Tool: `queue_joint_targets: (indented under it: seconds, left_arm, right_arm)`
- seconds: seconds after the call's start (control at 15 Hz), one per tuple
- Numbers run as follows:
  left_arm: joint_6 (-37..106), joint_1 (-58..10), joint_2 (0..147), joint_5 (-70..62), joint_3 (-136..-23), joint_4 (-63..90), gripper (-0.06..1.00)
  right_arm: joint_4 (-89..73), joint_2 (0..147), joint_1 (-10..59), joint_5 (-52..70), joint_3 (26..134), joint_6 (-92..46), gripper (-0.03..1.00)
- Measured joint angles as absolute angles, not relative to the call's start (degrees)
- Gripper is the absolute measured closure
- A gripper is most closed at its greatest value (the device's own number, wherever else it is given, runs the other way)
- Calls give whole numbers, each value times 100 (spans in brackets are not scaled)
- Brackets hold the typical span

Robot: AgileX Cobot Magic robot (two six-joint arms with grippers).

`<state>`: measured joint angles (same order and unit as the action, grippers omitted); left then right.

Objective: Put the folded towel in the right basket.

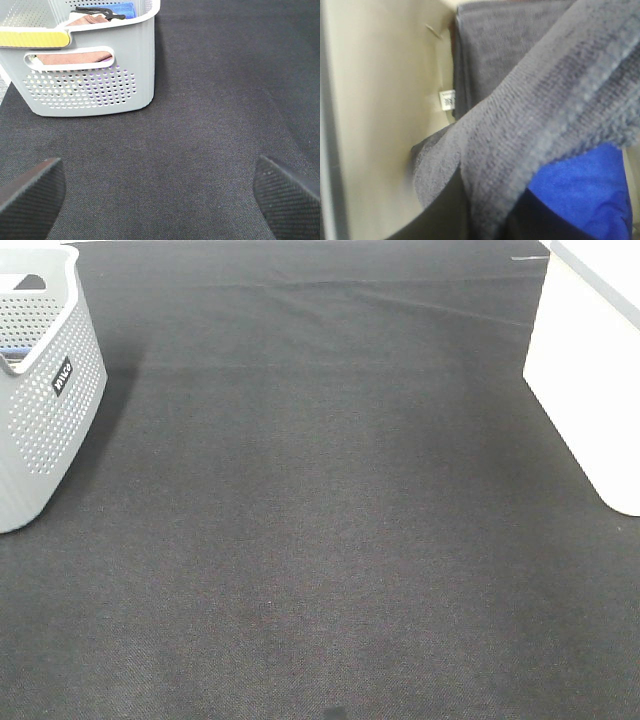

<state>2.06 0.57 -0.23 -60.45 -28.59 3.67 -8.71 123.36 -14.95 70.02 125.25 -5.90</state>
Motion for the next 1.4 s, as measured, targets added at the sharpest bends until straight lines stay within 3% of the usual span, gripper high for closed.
queue_joint_targets:
  seconds: [0.13, 0.2, 0.27, 0.33, 0.4, 0.6, 1.2, 1.4]
  left_arm:
    - [206, 57, -23, -6045, -2859, 367, -2]
    - [206, 57, -23, -6045, -2859, 367, -2]
    - [206, 57, -23, -6045, -2859, 367, -2]
    - [206, 57, -23, -6045, -2859, 367, -2]
    - [206, 57, -23, -6045, -2859, 367, -2]
    - [206, 57, -23, -6045, -2859, 367, -2]
    - [206, 57, -23, -6045, -2859, 367, -2]
    - [206, 57, -23, -6045, -2859, 367, -2]
  right_arm:
    - [-859, 12450, -1495, 7002, 12525, -493, 79]
    - [-859, 12468, -1495, 7002, 12525, -476, 69]
    - [-859, 12473, -1495, 7002, 12525, -453, 47]
    - [-859, 12468, -1495, 6996, 12525, -453, 34]
    - [-877, 12462, -1490, 6996, 12525, -447, 26]
    - [-934, 12319, -1324, 6996, 12525, -447, 21]
    - [-963, 11402, 395, 6996, 12525, -447, 21]
    - [-877, 11219, 533, 6990, 12387, -378, 21]
